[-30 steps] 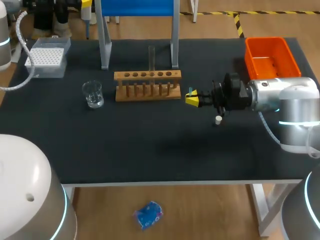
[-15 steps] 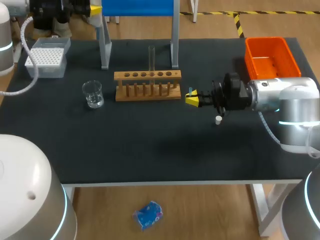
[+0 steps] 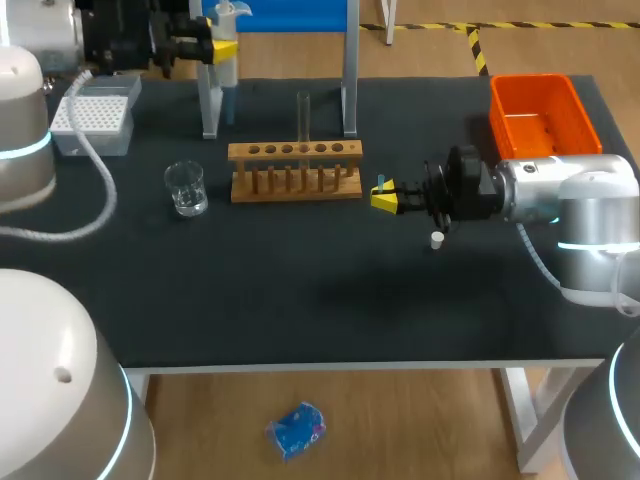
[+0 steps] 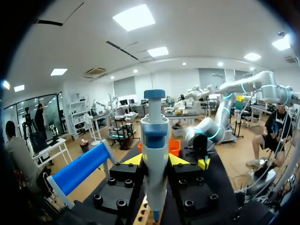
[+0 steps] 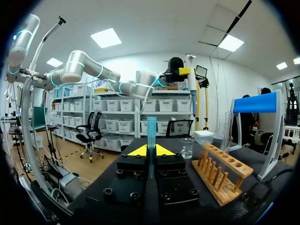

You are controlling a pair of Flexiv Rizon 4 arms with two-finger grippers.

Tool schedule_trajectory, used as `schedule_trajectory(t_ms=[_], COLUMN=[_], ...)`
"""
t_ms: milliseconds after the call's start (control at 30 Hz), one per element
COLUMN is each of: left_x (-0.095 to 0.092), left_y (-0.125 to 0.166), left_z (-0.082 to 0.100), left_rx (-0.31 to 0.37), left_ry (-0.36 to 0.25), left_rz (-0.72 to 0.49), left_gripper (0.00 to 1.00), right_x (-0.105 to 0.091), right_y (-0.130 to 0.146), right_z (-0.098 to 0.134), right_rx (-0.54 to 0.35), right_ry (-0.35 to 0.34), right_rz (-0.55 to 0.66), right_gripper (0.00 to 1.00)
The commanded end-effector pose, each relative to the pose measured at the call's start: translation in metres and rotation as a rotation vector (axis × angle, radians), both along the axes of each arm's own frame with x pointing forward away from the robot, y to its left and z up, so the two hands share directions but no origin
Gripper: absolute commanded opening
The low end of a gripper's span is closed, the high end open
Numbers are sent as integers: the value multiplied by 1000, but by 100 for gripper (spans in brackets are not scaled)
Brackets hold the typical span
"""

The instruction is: Invert the test tube, pick up the pipette, mount the tip to pipette, aspirate from beaker and dispense into the tube, eject the tip, return the pipette, and cap with the stopper.

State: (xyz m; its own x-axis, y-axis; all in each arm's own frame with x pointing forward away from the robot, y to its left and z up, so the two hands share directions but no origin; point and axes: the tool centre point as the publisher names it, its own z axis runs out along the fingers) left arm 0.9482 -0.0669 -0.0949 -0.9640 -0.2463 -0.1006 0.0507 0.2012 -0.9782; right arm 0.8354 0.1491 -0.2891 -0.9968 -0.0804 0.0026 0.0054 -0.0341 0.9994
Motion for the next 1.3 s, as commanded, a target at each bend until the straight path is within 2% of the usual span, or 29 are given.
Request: schedule_trajectory(t_ms=[33, 200, 900, 1000, 1300], left_x=[-37, -59, -59, -60, -82], left_y=[-19, -41, -41, -54, -82], left_z=[-3, -1, -1, -8, -21], left_rx=[-59, -94, -94, -98, -102], left_ry=[-27, 8, 8, 15, 21], left_rz=[93, 58, 58, 37, 1], left_gripper=[0, 0, 0, 0, 0], right_x=[0, 0, 0, 0, 0], right_y=[0, 0, 0, 0, 0], right_z=[0, 0, 0, 0, 0], right_rx=[-1, -1, -1, -1, -1], right_ry=[-1, -1, -1, -1, -1], right_rz=[1, 1, 1, 1, 1], right_gripper=[0, 0, 0, 0, 0])
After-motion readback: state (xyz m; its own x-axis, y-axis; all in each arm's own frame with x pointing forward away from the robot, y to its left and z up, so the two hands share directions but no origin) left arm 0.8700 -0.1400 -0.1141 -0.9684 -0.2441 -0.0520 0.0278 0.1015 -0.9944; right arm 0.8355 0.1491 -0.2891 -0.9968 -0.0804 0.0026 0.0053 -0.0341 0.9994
